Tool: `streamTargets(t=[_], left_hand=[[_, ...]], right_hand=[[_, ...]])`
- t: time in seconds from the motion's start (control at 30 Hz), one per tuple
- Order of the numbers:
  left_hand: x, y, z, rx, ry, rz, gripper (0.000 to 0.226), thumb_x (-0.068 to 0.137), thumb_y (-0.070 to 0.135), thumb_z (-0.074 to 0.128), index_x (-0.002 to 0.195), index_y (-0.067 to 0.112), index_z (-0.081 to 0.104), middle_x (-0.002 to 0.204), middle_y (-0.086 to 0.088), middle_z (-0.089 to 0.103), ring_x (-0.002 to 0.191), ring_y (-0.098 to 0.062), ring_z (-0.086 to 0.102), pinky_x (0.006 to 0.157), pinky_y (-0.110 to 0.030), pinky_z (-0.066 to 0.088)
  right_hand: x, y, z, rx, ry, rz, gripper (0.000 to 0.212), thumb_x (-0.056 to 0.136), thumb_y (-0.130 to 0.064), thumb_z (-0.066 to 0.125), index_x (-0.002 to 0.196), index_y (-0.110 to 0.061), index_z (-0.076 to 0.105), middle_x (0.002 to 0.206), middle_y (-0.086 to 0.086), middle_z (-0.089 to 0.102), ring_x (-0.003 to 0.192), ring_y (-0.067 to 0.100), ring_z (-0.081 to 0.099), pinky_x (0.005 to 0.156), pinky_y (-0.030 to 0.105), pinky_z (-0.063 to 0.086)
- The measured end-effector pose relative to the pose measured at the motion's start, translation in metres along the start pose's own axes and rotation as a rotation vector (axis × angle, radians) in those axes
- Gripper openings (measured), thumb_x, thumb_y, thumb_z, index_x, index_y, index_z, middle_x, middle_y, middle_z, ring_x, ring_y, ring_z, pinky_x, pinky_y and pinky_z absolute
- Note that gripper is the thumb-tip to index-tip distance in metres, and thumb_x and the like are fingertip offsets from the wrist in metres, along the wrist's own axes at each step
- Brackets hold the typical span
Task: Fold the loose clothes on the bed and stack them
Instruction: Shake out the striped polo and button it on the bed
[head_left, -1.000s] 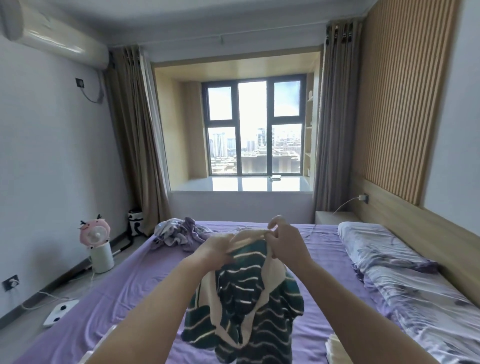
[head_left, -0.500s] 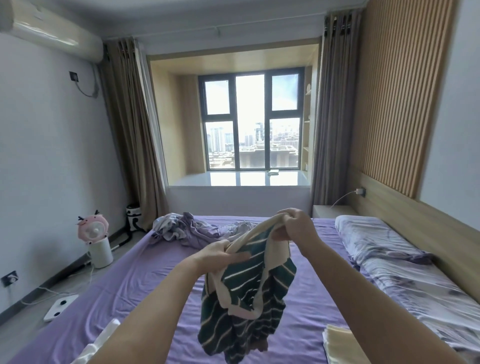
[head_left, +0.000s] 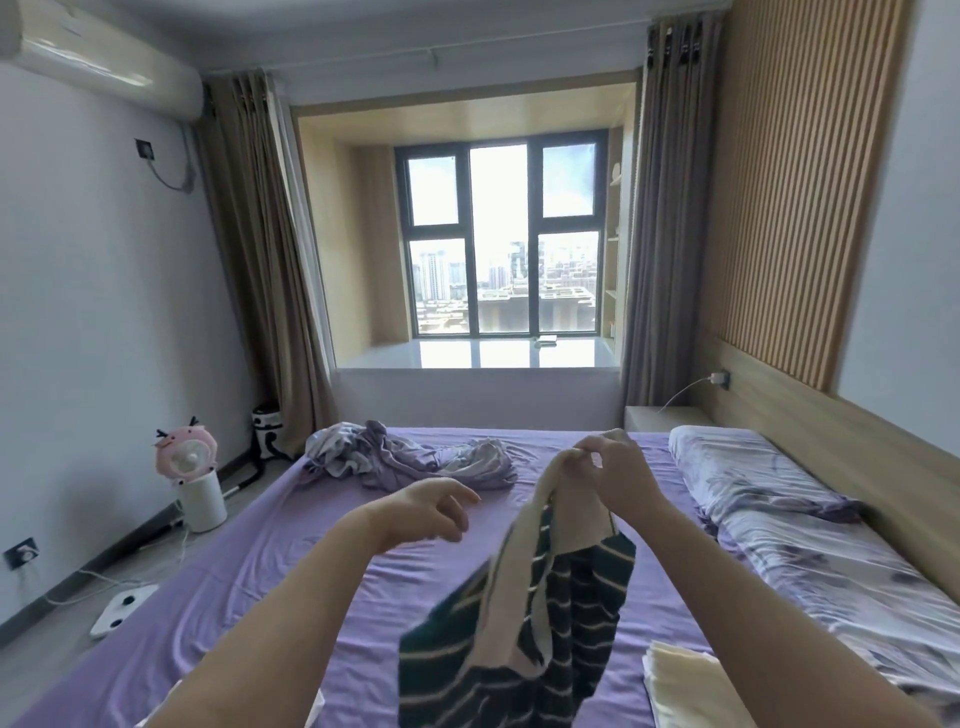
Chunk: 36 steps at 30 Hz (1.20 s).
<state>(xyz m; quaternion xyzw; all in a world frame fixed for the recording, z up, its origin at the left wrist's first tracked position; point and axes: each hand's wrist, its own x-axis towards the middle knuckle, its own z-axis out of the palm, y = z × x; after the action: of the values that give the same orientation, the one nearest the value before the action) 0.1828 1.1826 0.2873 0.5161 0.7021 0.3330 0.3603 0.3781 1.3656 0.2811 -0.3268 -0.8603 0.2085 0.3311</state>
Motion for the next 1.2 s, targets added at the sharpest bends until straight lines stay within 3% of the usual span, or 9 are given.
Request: streamTargets(t=[0.1, 0.2, 0.3, 0.5, 0.63, 0.73, 0.87, 1.03, 1.2], left_hand=[[0.003, -0.001, 0.011, 0.087, 0.097, 0.024, 0.034, 0.082, -0.007, 0.061, 0.113, 0.007, 0.061, 0.086, 0.000, 0.058, 0.071, -0.008, 0.053, 0.063, -0.016, 0.044], [0.011, -0.012, 0.034, 0.221, 0.052, -0.034, 0.038, 0.082, 0.007, 0.069, 0.118, 0.013, 0.059, 0.101, -0.001, 0.056, 0.086, -0.013, 0.054, 0.077, -0.024, 0.048], [0.017, -0.022, 0.062, 0.248, 0.001, -0.064, 0.041, 0.083, 0.021, 0.071, 0.121, 0.017, 0.057, 0.107, 0.000, 0.057, 0.089, -0.013, 0.055, 0.075, -0.024, 0.047], [0.032, -0.025, 0.107, 0.273, 0.022, -0.007, 0.053, 0.080, 0.025, 0.074, 0.128, 0.016, 0.053, 0.114, -0.003, 0.054, 0.100, -0.015, 0.055, 0.090, -0.027, 0.046], [0.039, -0.025, 0.119, 0.388, 0.009, 0.035, 0.072, 0.076, 0.025, 0.077, 0.136, 0.017, 0.039, 0.129, -0.004, 0.047, 0.118, -0.020, 0.047, 0.097, -0.033, 0.044], [0.043, -0.030, 0.123, 0.416, 0.082, 0.049, 0.067, 0.072, 0.018, 0.076, 0.130, 0.016, 0.043, 0.124, -0.001, 0.048, 0.113, -0.018, 0.048, 0.096, -0.035, 0.044], [0.049, -0.032, 0.124, 0.300, 0.189, 0.000, 0.017, 0.082, 0.011, 0.064, 0.089, 0.020, 0.052, 0.089, 0.002, 0.055, 0.082, -0.014, 0.051, 0.071, -0.025, 0.047], [0.049, -0.033, 0.108, 0.294, 0.281, 0.103, 0.014, 0.074, 0.010, 0.064, 0.068, 0.019, 0.056, 0.068, 0.006, 0.053, 0.064, -0.009, 0.049, 0.056, -0.019, 0.038], [0.044, -0.030, 0.085, -0.058, 0.241, 0.049, 0.017, 0.083, 0.015, 0.057, 0.068, 0.017, 0.050, 0.068, 0.001, 0.048, 0.062, -0.012, 0.042, 0.057, -0.026, 0.035]], right_hand=[[-0.009, 0.002, 0.006, 0.066, -0.113, -0.023, 0.018, 0.094, -0.009, 0.047, 0.101, -0.011, 0.064, 0.101, 0.008, 0.063, 0.095, 0.022, 0.057, 0.078, 0.026, 0.041], [-0.019, 0.002, 0.017, 0.117, -0.137, -0.070, 0.017, 0.093, -0.007, 0.048, 0.099, -0.014, 0.063, 0.098, 0.005, 0.065, 0.091, 0.020, 0.058, 0.080, 0.028, 0.042], [-0.021, 0.001, 0.019, 0.145, -0.131, -0.095, 0.018, 0.093, -0.010, 0.048, 0.098, -0.019, 0.063, 0.098, 0.001, 0.066, 0.092, 0.019, 0.059, 0.080, 0.028, 0.043], [-0.015, 0.000, -0.003, 0.215, -0.070, -0.129, 0.016, 0.096, -0.016, 0.047, 0.098, -0.020, 0.063, 0.094, -0.008, 0.064, 0.081, 0.004, 0.056, 0.067, 0.004, 0.038], [-0.010, -0.006, -0.024, 0.267, -0.050, -0.114, 0.018, 0.098, -0.024, 0.045, 0.099, -0.022, 0.062, 0.091, -0.012, 0.062, 0.083, 0.000, 0.055, 0.073, 0.016, 0.043], [-0.006, -0.008, -0.035, 0.310, -0.021, -0.104, 0.018, 0.098, -0.025, 0.044, 0.098, -0.023, 0.062, 0.092, -0.014, 0.062, 0.085, 0.001, 0.056, 0.073, 0.020, 0.045], [-0.007, -0.006, -0.041, 0.354, 0.018, -0.075, 0.018, 0.097, -0.027, 0.045, 0.096, -0.025, 0.062, 0.090, -0.020, 0.062, 0.084, -0.002, 0.057, 0.075, 0.022, 0.047], [-0.016, 0.007, -0.032, 0.329, -0.001, 0.002, 0.019, 0.098, -0.031, 0.042, 0.096, -0.023, 0.059, 0.090, -0.011, 0.062, 0.085, 0.008, 0.057, 0.075, 0.027, 0.046], [-0.021, 0.020, -0.019, 0.325, -0.013, 0.113, 0.022, 0.099, -0.030, 0.041, 0.101, -0.016, 0.058, 0.094, 0.001, 0.061, 0.083, 0.012, 0.055, 0.068, 0.025, 0.042]])
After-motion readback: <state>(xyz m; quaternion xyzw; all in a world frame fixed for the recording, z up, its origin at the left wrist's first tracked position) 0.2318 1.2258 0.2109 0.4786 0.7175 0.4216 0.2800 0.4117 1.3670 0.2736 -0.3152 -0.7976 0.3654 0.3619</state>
